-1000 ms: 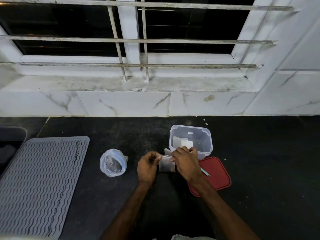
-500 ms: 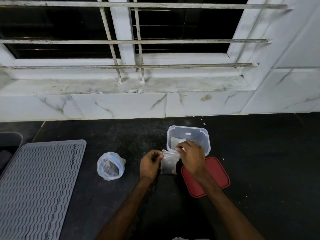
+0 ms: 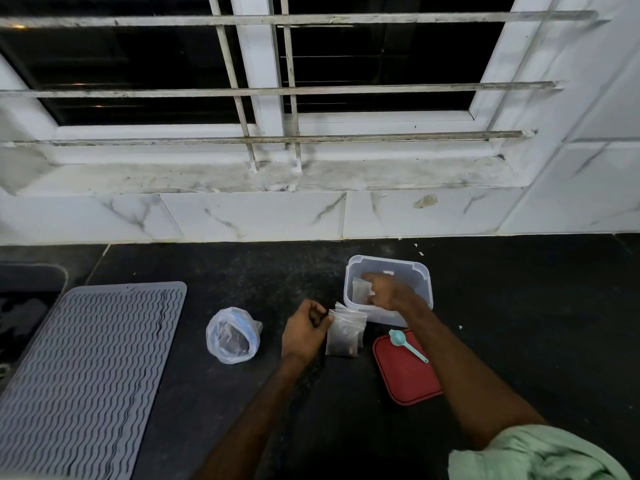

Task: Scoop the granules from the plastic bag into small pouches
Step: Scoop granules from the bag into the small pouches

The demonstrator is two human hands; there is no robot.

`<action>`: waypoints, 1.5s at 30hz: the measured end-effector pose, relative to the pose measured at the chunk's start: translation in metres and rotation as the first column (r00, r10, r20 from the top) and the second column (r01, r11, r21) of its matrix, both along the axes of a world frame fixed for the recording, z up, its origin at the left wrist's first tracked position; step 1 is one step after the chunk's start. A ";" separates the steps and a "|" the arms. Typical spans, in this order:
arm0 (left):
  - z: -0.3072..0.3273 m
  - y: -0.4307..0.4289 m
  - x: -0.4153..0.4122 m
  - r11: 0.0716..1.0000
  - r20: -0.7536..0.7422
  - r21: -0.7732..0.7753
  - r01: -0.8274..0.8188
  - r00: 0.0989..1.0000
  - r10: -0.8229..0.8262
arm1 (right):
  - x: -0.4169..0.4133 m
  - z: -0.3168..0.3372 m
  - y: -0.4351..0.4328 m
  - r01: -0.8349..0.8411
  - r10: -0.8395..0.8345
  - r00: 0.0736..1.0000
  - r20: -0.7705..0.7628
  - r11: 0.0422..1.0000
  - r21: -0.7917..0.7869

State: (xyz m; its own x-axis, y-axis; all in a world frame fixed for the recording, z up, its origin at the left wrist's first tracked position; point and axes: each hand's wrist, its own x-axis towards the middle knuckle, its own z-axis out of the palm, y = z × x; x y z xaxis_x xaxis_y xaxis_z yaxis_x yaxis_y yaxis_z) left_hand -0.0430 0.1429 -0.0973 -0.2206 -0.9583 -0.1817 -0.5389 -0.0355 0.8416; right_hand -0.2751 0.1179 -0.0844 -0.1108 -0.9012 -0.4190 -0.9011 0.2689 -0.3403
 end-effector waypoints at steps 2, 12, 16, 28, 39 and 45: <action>-0.004 0.002 0.000 1.000 -0.030 0.024 -0.003 1.000 0.004 | 0.000 -0.003 0.001 -0.003 0.005 0.998 -0.063 0.999 0.033; 0.000 0.007 0.004 0.998 -0.061 -0.004 0.070 0.996 -0.070 | -0.003 -0.007 0.010 0.070 -0.076 0.975 -0.209 0.997 -0.036; 0.011 0.006 0.004 0.994 -0.113 -0.106 -0.009 0.994 -0.003 | 0.002 0.001 0.012 0.044 -0.073 0.948 -0.309 0.994 -0.098; 0.055 0.015 -0.029 0.994 -0.259 -0.058 -0.096 0.963 0.078 | 0.075 0.085 0.054 0.191 -0.241 0.970 -0.027 0.830 -0.525; 0.043 0.021 -0.004 0.983 -0.245 -0.004 -0.181 0.954 0.174 | 0.107 0.057 0.074 0.284 -0.135 0.919 0.371 0.879 -0.384; 0.043 0.028 0.005 0.981 -0.358 0.033 -0.192 0.914 0.191 | 0.105 0.052 0.080 0.335 -0.130 0.828 0.546 0.895 -0.295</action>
State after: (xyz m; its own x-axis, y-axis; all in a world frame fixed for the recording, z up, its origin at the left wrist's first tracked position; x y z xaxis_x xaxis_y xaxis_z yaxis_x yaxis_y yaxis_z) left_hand -0.0378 0.1710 -0.0543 -0.0823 -0.9891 -0.1223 -0.1848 -0.1054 0.9771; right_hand -0.1699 0.1983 -0.0322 -0.2051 -0.9710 -0.1227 -0.5025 0.2120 -0.8382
